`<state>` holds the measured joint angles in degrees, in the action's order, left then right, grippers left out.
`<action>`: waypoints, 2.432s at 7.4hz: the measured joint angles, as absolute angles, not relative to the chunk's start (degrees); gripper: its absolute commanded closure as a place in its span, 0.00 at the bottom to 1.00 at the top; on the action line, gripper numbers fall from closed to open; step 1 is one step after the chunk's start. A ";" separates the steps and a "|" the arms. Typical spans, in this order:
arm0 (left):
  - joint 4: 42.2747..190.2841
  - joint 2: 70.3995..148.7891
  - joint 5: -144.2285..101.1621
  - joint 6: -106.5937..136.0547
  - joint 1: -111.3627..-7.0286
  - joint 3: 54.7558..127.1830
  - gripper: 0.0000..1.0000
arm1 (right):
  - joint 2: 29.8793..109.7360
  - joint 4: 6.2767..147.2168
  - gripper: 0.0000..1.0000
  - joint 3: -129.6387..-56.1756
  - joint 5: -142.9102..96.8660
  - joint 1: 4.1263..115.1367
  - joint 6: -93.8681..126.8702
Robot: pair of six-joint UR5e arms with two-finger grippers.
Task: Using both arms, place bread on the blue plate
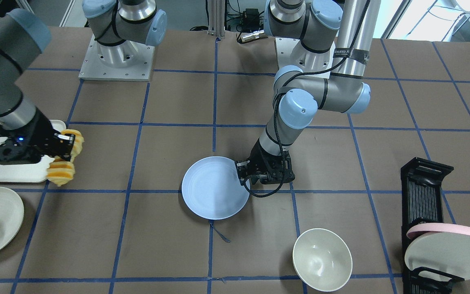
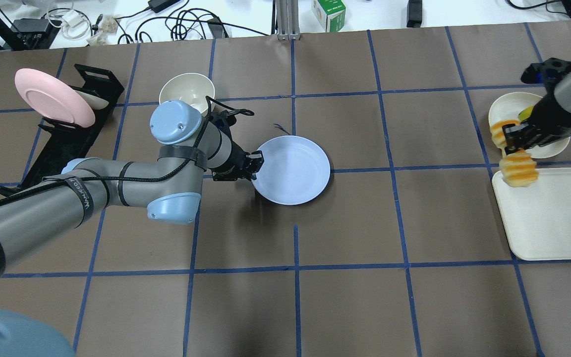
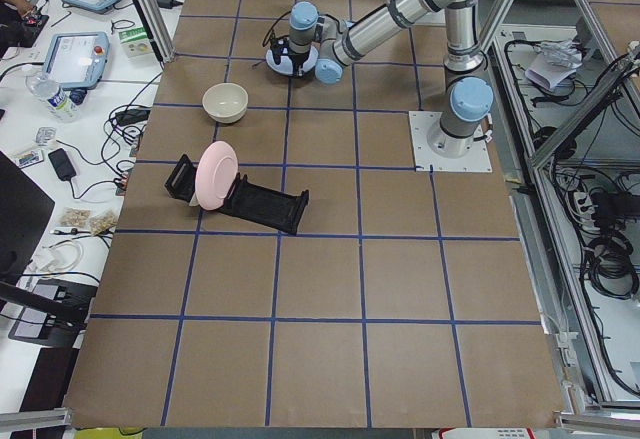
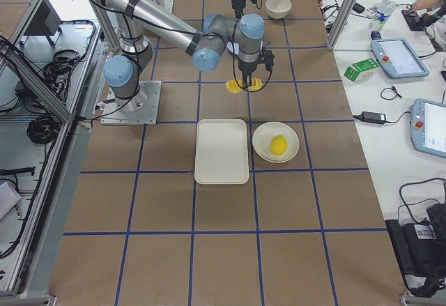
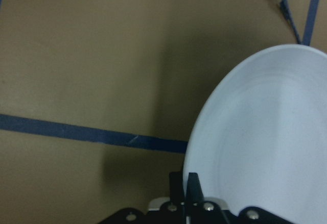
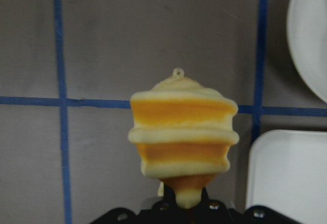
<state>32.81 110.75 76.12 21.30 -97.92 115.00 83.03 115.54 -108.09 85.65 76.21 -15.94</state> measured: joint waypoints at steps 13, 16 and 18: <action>89.13 93.11 92.04 11.75 -95.55 89.55 0.00 | 61.69 135.13 0.00 -101.05 82.31 110.37 28.24; 89.01 93.20 91.95 11.41 -95.18 89.39 0.00 | 62.75 125.80 0.00 -92.43 84.36 108.18 24.55; 87.98 93.23 91.79 11.36 -95.17 89.41 0.00 | 67.69 115.00 0.00 -89.25 87.95 101.75 15.44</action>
